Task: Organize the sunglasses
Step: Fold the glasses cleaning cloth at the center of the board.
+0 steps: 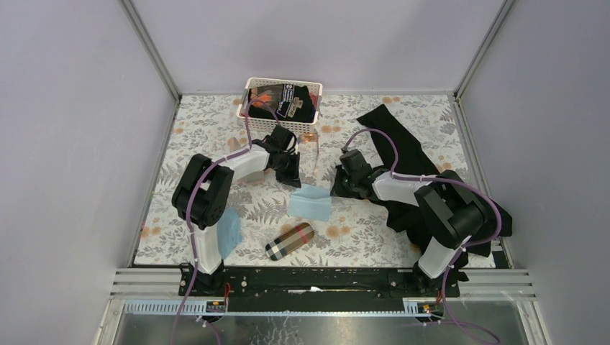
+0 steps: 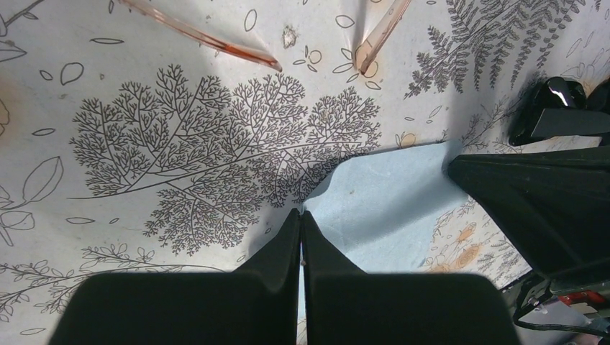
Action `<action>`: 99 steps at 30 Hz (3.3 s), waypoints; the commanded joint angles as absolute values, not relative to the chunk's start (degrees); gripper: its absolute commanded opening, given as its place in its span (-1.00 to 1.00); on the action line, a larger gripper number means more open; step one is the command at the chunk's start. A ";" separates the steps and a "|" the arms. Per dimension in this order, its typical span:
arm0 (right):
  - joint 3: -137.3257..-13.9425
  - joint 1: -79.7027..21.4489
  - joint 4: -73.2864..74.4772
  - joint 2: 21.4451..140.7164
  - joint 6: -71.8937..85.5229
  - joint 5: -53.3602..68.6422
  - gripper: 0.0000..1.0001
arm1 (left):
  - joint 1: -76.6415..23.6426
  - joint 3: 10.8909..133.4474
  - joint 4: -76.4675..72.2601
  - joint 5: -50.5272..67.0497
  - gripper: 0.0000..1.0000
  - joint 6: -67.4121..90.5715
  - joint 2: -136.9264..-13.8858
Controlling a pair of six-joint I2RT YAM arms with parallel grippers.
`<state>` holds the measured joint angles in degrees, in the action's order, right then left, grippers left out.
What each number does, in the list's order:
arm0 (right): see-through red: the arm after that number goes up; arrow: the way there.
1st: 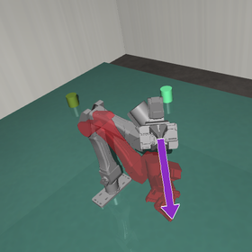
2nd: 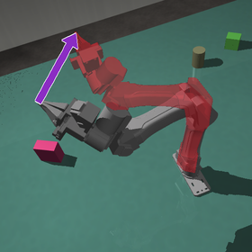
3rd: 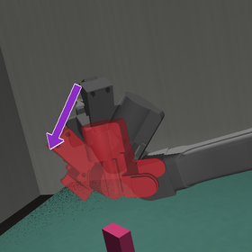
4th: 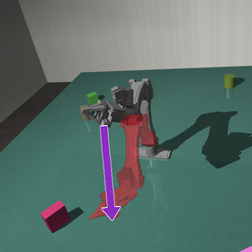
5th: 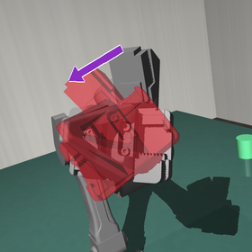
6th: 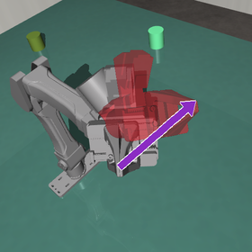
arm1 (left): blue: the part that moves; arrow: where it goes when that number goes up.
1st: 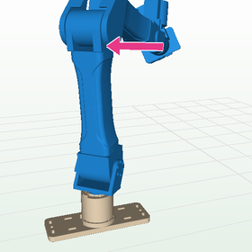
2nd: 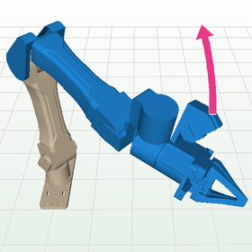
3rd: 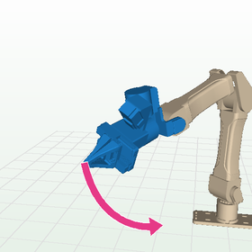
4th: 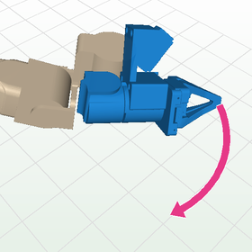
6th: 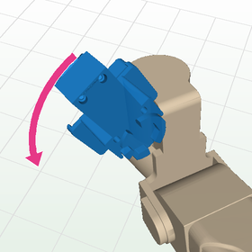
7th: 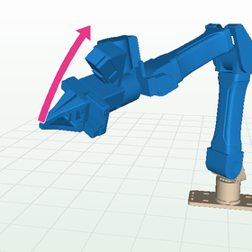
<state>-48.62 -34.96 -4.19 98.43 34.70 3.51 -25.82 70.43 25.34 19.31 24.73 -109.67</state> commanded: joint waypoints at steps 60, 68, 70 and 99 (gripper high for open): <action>-54.01 -37.62 -2.08 97.21 22.41 -2.22 -1.00 | -25.58 73.44 26.70 21.44 -1.00 23.46 -107.23; -53.16 -37.71 -5.25 97.50 19.39 -4.27 -1.00 | -25.58 73.31 26.67 21.04 -1.00 23.62 -107.14; -52.36 -37.81 -6.00 96.79 19.34 -4.24 -1.00 | -25.58 73.14 26.72 20.71 -1.00 23.64 -106.97; -45.67 -44.36 -7.70 87.46 18.31 -2.71 -1.00 | -25.49 65.78 24.77 20.44 -1.00 24.17 -101.73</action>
<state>-46.09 -43.13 -7.16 90.56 19.27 -2.39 -25.82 66.81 26.00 20.62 24.69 -103.81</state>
